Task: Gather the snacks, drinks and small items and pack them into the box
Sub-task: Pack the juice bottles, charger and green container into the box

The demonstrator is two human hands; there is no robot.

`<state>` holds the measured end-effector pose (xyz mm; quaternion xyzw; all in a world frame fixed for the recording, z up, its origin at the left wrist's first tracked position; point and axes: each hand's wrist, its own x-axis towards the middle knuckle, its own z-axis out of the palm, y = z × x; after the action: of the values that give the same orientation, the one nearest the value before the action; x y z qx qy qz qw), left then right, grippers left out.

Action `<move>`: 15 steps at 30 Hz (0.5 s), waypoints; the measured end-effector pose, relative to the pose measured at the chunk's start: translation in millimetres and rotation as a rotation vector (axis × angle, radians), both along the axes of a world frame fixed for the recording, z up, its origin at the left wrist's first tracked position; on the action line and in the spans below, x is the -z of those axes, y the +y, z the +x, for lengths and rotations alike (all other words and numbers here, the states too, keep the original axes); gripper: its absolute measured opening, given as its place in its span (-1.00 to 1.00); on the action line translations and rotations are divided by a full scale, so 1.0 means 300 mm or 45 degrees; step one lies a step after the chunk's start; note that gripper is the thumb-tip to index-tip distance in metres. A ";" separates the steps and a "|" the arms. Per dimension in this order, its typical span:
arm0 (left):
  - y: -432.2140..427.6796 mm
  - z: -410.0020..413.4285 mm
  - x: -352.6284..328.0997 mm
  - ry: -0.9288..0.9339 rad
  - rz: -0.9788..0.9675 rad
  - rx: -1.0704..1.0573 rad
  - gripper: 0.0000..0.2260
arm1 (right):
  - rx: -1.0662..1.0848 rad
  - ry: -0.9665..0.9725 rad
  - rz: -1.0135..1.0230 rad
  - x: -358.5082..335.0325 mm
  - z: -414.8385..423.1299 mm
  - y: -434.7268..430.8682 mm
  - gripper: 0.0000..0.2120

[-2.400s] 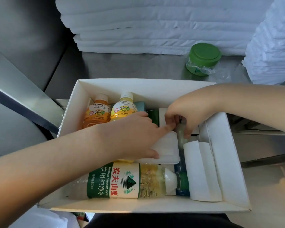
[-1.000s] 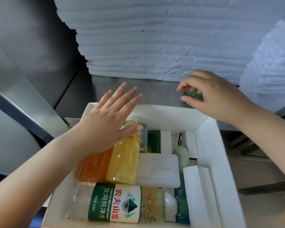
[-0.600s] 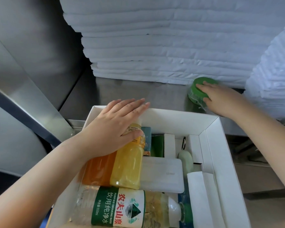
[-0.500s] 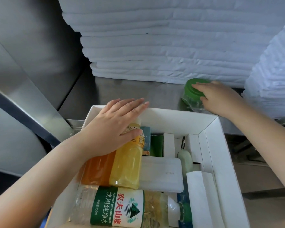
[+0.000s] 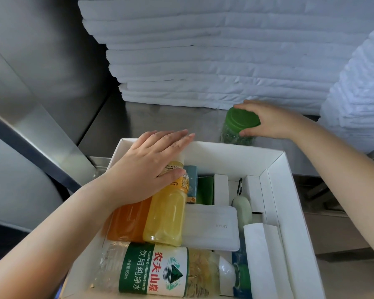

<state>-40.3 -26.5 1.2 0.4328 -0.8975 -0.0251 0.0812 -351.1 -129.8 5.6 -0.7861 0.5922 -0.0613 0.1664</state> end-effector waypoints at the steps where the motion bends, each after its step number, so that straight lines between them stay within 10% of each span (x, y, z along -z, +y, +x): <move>1: 0.000 0.000 0.000 0.001 -0.001 0.000 -0.46 | 0.012 -0.024 -0.001 0.002 -0.003 -0.005 -0.28; 15: 0.004 -0.004 -0.001 0.018 -0.004 -0.013 -0.46 | 0.086 -0.494 -0.318 -0.180 0.020 0.137 -0.26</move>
<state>-41.6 -25.4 1.6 0.4369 -0.8947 -0.0263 0.0884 -345.0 -88.7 59.6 -0.7538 0.5628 -0.2896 0.1766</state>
